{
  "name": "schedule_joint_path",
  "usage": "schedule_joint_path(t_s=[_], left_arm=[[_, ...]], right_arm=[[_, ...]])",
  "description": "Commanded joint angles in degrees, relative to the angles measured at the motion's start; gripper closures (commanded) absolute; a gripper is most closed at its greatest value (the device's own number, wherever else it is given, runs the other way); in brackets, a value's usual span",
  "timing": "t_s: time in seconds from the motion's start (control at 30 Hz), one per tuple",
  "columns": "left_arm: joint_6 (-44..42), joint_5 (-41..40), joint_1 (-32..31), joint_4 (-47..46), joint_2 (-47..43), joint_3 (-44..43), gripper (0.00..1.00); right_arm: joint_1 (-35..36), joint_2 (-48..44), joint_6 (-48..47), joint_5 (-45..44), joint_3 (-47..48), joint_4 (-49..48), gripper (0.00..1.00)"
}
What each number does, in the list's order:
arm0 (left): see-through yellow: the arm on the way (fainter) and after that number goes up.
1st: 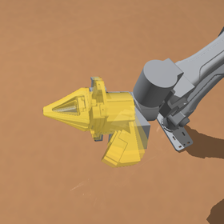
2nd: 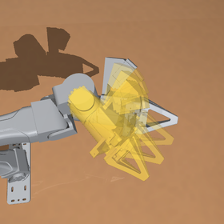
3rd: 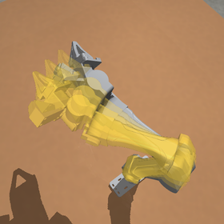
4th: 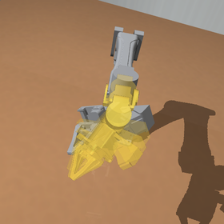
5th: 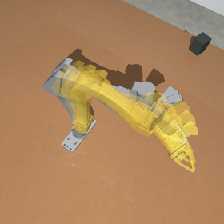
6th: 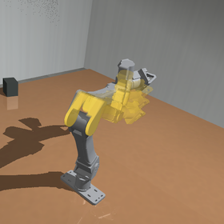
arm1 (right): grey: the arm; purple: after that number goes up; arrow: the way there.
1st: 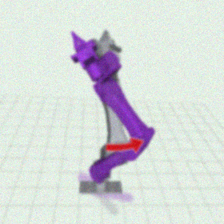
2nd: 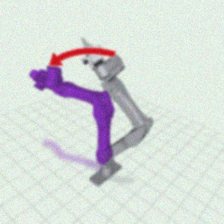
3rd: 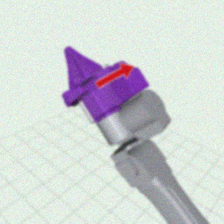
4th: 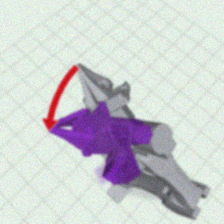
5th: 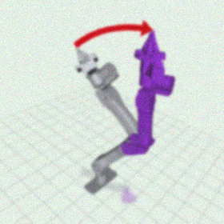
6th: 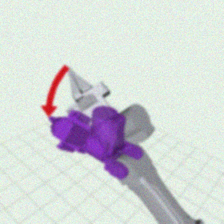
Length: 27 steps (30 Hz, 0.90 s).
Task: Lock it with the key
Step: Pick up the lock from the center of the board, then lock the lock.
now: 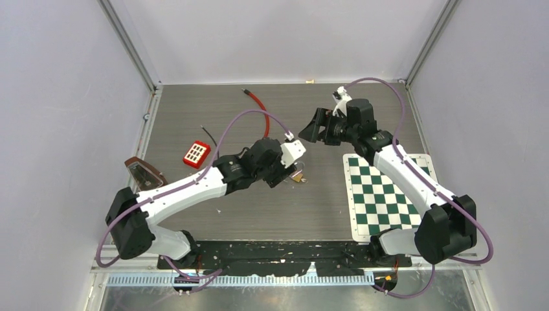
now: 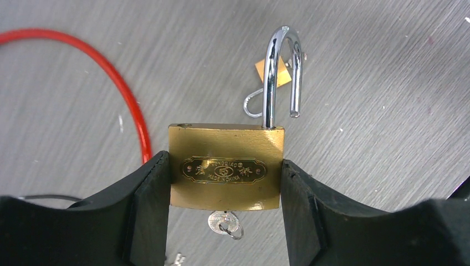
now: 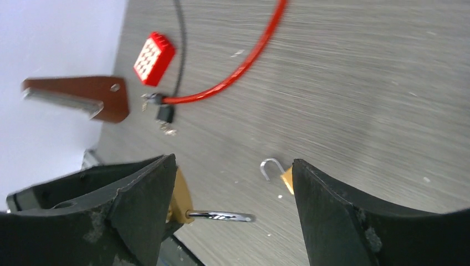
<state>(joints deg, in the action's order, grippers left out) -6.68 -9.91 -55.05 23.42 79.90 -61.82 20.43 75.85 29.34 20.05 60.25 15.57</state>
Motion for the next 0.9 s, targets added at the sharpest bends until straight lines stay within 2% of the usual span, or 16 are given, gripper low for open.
schedule_joint_path(t_s=[0.0,0.1,0.2,0.57,0.63,0.87], left_arm=[[-10.0,3.2,0.8,-1.8,-6.0,-5.6,1.0],[-13.7,5.6,0.9,-1.2,-8.1,-6.3,1.0],[-17.4,9.4,2.0,-1.8,-10.4,-5.7,1.0],[-20.8,12.8,4.0,-4.1,-15.1,-5.4,1.0],[-21.2,12.8,4.0,-4.2,-15.8,-5.5,1.0],[-21.0,13.6,4.0,-3.0,-16.6,-6.6,1.0]], right_arm=[[1.9,-0.3,-4.1,13.4,3.8,-5.8,0.18],[2.5,1.2,-3.3,18.1,4.4,-6.3,0.2],[3.8,1.8,-2.6,17.1,4.6,-6.3,0.22],[8.5,1.6,-4.0,24.4,5.6,-9.6,0.22],[9.0,1.8,-3.8,25.0,6.0,-9.6,0.25],[10.0,3.8,-1.0,27.5,6.7,-11.3,0.54]])
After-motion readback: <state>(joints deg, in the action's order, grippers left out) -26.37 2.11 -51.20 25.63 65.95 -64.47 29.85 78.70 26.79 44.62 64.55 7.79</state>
